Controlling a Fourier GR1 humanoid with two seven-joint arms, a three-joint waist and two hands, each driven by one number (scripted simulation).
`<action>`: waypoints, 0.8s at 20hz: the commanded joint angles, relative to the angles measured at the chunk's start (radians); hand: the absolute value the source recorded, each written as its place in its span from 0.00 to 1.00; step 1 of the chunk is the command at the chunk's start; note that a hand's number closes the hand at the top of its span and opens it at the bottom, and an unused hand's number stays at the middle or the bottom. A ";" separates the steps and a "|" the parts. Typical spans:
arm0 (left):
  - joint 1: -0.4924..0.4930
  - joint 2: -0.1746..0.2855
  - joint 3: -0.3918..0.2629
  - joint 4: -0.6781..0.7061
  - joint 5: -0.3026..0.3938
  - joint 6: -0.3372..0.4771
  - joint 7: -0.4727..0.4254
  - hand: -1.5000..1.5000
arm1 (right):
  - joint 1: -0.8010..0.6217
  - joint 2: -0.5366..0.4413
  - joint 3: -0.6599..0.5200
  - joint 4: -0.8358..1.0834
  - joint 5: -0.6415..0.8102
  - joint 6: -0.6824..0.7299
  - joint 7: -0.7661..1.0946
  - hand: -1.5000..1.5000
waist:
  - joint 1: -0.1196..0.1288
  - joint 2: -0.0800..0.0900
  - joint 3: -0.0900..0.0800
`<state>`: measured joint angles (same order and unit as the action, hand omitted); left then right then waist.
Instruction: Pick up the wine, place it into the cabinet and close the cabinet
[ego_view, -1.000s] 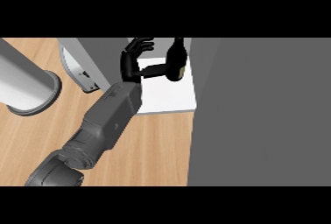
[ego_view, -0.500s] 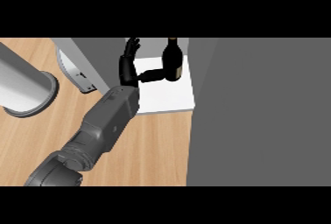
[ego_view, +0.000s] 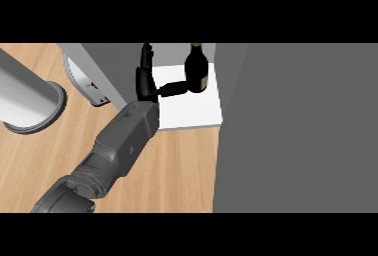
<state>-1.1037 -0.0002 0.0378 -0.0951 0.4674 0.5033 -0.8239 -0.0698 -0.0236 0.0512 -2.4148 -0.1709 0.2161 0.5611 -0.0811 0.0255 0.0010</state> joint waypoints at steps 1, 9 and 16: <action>0.063 0.000 0.005 0.002 -0.001 -0.045 -0.044 0.00 | 0.000 -0.011 -0.009 -0.112 -0.051 -0.029 0.090 0.00 | 0.012 -0.005 -0.003; 0.024 0.000 -0.005 0.001 -0.021 -0.109 -0.032 0.00 | -0.004 0.022 0.049 -0.054 0.012 -0.032 0.026 0.00 | 0.011 -0.001 -0.003; 0.083 0.000 -0.011 -0.001 -0.018 -0.179 -0.087 0.00 | -0.030 -0.003 0.012 -0.055 -0.034 -0.027 0.049 0.00 | 0.012 -0.003 -0.003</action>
<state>-1.0884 -0.0013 0.0150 -0.1044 0.4379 0.3608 -0.8638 -0.0854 -0.0215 0.0677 -2.4164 -0.1687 0.1979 0.5770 -0.0786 0.0236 -0.0005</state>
